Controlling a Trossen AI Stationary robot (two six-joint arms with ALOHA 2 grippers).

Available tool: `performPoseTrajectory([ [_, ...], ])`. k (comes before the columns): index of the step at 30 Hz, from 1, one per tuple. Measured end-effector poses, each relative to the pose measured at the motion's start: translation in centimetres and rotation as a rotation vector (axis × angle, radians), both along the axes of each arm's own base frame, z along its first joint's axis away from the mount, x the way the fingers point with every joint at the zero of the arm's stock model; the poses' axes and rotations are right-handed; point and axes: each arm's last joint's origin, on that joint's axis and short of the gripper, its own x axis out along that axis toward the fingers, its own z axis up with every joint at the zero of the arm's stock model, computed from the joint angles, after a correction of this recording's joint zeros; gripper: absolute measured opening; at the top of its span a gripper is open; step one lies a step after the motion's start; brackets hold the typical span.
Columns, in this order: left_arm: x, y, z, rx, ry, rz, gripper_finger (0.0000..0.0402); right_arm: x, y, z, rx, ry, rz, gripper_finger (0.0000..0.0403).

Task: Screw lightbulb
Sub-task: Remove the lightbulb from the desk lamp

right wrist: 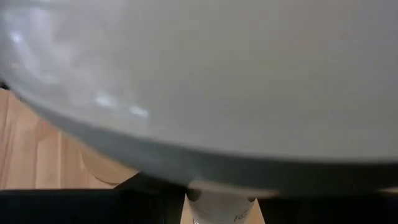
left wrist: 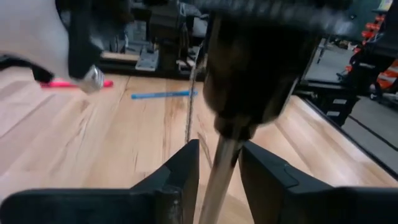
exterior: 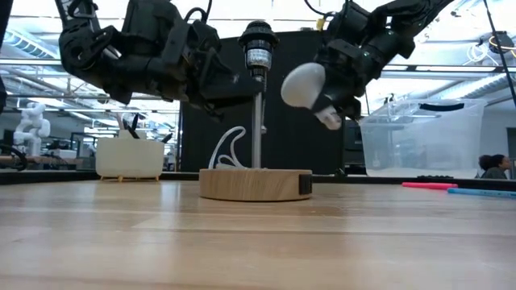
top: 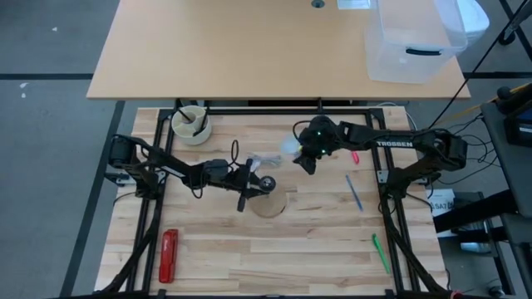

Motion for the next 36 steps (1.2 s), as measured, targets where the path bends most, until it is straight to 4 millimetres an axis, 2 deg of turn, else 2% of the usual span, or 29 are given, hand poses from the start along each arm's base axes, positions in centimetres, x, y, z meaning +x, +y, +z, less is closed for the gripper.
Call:
performPoseTrajectory([
  [6,0.0,-0.1,0.1,-0.016,0.006,-0.005,0.0118,-0.5,0.4,-1.1,0.040,0.041,-0.023,0.0147],
  [19,-0.6,-0.3,0.4,-0.047,0.092,-0.030,0.0119,-2.2,2.8,-6.4,0.136,0.058,-0.063,0.0147],
  [25,-1.8,-0.3,2.0,-0.015,0.160,0.027,0.0119,-3.0,4.2,-8.0,0.205,0.091,-0.084,0.0154],
  [31,-3.5,-0.8,3.9,0.034,0.202,0.091,0.0119,-2.6,5.8,-8.9,0.269,0.136,-0.086,0.0146],
  [36,-5.0,-1.6,5.4,0.074,0.211,0.137,0.0119,-2.3,6.7,-9.8,0.266,0.172,-0.102,0.0157],
])
